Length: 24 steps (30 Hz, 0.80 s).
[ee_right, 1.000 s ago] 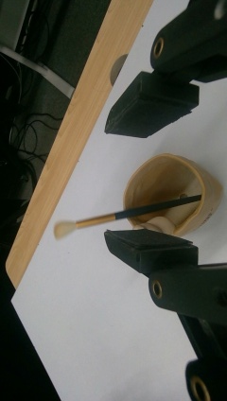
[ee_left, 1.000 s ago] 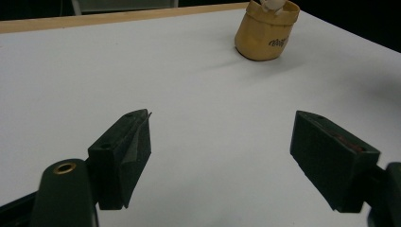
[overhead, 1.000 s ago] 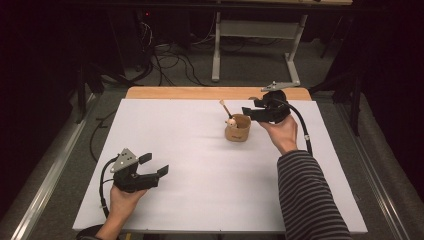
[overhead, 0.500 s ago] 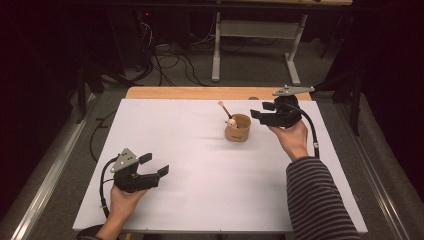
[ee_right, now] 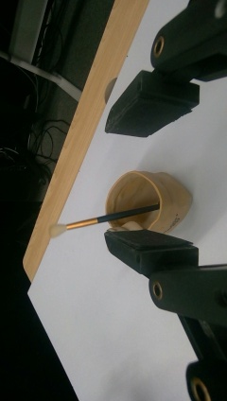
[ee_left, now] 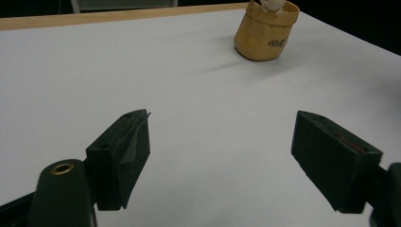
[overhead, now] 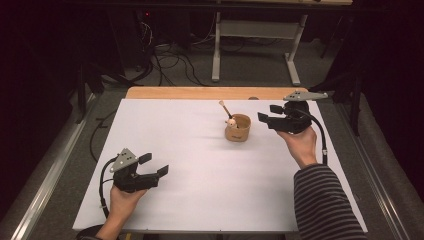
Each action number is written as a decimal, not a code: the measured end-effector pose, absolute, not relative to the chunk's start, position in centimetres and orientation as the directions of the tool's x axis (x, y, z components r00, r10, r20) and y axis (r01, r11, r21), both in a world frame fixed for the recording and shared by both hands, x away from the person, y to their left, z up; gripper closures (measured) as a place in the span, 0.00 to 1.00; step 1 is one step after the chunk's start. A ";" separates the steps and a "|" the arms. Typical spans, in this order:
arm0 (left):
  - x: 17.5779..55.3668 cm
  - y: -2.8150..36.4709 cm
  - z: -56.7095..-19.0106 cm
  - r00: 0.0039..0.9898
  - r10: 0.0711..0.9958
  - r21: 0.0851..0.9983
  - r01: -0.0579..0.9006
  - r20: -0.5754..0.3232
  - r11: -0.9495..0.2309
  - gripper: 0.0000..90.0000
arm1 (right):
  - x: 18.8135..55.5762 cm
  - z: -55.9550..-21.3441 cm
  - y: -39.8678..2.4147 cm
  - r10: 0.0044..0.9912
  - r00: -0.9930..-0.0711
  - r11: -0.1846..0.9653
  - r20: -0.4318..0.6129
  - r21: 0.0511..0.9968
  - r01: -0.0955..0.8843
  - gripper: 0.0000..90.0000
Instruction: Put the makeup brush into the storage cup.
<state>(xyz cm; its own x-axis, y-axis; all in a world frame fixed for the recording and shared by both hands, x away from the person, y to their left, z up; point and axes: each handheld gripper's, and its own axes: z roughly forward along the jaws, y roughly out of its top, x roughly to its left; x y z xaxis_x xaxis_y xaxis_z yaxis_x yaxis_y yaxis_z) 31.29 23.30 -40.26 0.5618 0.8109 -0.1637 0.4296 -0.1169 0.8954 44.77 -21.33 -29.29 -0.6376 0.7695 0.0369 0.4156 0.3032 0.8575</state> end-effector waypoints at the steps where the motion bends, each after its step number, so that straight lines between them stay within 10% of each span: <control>1: 31.3 23.3 -40.3 0.562 0.811 0.896 0.428 -0.164 -0.116 0.23 | 44.7 -29.3 -21.5 0.769 -0.639 0.304 0.035 0.859 0.413 0.49; 24: 31.2 23.3 -40.3 0.564 0.808 0.896 0.429 -0.169 -0.112 0.23 | 43.2 -29.7 -23.4 0.774 -0.632 0.280 0.048 0.869 0.408 0.49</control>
